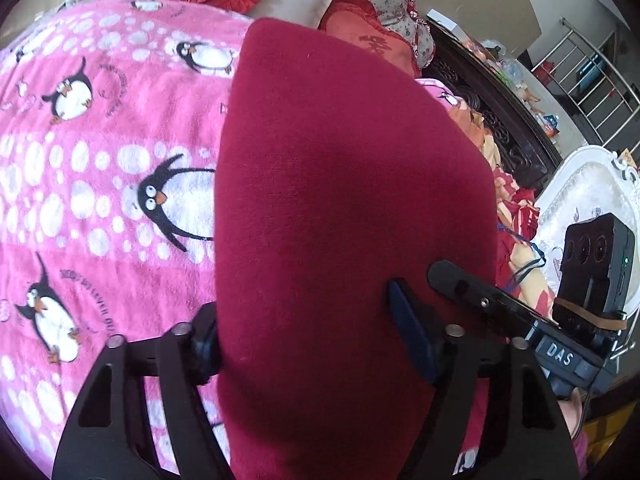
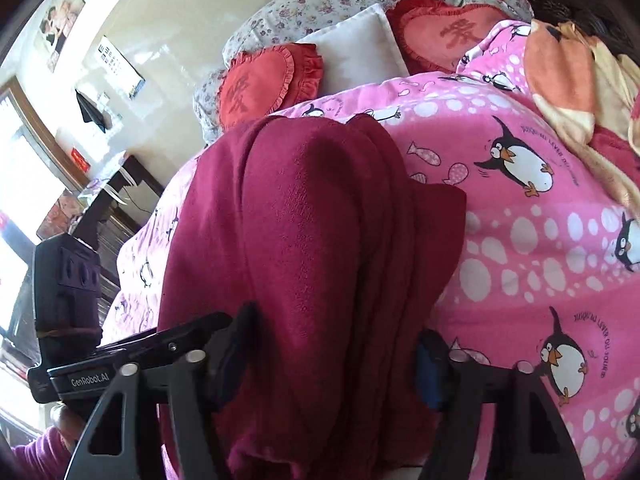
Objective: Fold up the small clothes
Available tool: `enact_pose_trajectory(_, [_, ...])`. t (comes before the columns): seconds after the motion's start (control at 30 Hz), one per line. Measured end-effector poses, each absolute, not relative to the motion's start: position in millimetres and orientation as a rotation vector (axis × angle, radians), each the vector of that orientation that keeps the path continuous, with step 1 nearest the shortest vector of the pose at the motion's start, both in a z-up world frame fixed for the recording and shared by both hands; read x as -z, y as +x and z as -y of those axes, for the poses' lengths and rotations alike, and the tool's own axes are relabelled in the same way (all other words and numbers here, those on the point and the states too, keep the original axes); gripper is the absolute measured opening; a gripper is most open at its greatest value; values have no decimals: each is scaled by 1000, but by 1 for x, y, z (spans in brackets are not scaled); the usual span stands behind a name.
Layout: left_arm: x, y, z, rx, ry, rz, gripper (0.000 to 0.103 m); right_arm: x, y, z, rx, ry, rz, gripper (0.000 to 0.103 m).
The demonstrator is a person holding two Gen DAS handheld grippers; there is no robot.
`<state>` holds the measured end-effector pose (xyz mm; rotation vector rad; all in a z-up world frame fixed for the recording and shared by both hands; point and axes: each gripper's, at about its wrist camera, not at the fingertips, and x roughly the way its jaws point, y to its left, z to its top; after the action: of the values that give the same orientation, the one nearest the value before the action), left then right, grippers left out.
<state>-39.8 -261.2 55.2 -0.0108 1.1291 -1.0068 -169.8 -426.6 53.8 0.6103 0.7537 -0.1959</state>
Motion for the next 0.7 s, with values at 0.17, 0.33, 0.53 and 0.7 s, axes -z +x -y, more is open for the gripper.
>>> enact_pose_trajectory(0.17, [-92,-58,228,1017,9,-1066,53,-80,-184,407,163,624,-728,45])
enact_pose_trajectory(0.33, [-111,-77,172,985,32,-1080,53,-97,-198,368,74,641,-737,44])
enact_pose_trajectory(0.53, [-75,-96,125,888,48,-1182,53,-69,-196,321,27,626,-845,47])
enact_pose_trajectory(0.7, [-57,-108,116,816,60,-1155,55,-42,-191,309,95,611,-926,56])
